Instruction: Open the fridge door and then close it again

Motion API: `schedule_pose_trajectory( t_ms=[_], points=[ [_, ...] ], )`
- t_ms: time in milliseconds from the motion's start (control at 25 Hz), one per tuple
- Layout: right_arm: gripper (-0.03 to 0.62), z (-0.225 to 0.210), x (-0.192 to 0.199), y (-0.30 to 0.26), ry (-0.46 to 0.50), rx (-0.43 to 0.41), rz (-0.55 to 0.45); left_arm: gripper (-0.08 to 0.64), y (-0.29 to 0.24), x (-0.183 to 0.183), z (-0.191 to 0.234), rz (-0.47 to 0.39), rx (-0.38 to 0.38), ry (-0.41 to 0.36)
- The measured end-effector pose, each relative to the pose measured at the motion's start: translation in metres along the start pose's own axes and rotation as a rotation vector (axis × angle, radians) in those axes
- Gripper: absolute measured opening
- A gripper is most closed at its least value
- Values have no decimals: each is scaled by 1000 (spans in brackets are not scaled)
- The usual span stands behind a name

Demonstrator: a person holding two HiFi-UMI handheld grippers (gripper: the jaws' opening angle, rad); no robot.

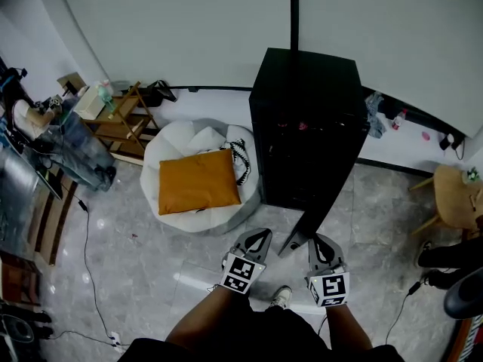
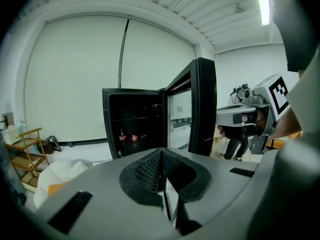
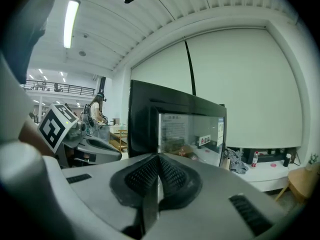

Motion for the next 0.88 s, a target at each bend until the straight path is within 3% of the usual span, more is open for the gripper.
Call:
schedule_pose_trajectory(
  t_ms=[880],
  points=[
    [17, 12, -13, -52, 4, -79, -4, 21, -11, -5, 43, 5, -44, 24]
  ],
)
Point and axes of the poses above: the fingertips, and each gripper's own axes: y backward along the fingers, z to its left, x out of its underside, the point moved 7 cm from there along y, backward along the fingers, and after that the axes turned 5 degrees about -x, right-handed, at the moved point
